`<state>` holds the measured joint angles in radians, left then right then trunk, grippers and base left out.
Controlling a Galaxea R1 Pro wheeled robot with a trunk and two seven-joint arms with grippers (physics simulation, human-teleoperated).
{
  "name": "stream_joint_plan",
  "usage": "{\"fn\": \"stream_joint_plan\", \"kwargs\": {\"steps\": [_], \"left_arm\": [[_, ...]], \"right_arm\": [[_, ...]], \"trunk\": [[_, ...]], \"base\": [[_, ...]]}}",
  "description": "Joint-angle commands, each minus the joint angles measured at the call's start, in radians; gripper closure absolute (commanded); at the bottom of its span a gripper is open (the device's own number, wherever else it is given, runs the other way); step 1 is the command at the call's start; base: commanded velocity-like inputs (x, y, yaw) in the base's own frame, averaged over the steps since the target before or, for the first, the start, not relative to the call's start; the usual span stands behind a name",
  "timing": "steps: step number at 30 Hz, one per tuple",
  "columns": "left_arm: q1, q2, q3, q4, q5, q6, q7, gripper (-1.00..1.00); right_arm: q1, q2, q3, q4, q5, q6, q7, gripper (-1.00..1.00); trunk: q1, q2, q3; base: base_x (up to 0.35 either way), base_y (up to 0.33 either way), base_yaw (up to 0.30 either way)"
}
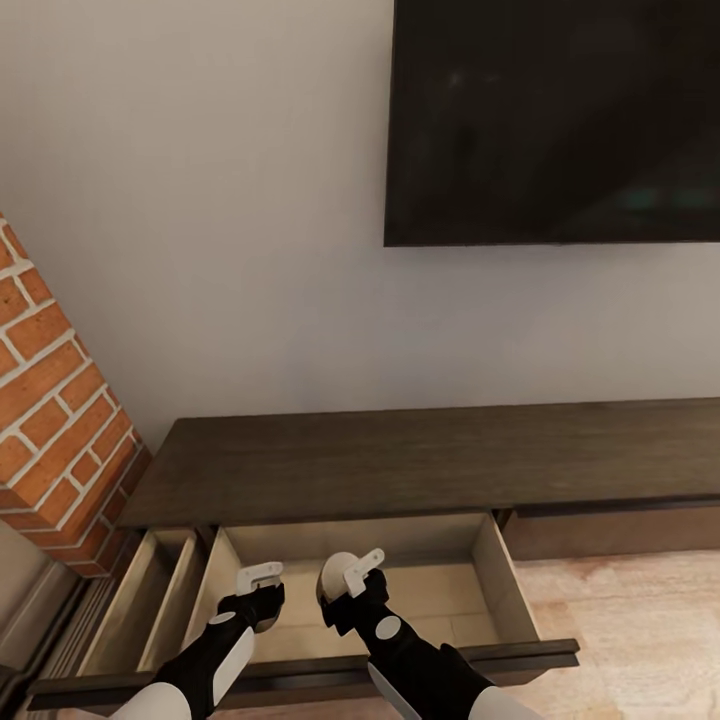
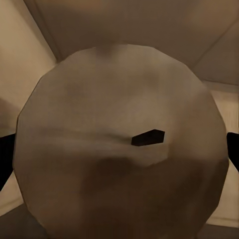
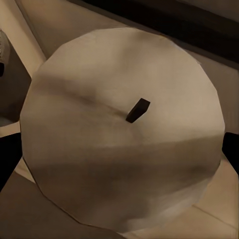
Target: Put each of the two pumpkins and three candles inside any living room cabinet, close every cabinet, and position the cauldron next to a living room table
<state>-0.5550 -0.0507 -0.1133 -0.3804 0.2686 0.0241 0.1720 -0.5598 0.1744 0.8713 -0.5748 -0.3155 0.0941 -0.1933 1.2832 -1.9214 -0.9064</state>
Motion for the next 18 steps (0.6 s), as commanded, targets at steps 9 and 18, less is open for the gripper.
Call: {"fn": "stream_joint_plan", "kwargs": {"steps": [9, 18], "left_arm": [[-0.002, -0.001, 0.001, -0.001, -0.002, 0.003, 0.001, 1.00], [-0.002, 0.002, 0.001, -0.001, -0.002, 0.003, 0.000, 1.00]], "right_arm": [[0.000, 0.000, 0.000, -0.002, 0.003, 0.001, 0.000, 1.00], [0.000, 0.000, 0.000, -0.002, 0.003, 0.001, 0.000, 1.00]], "trunk": [[0.035, -0.063, -0.028], [0.069, -0.126, -0.056]], "base": [[0.000, 0.000, 0.000], [0.101, 0.000, 0.000]]}}
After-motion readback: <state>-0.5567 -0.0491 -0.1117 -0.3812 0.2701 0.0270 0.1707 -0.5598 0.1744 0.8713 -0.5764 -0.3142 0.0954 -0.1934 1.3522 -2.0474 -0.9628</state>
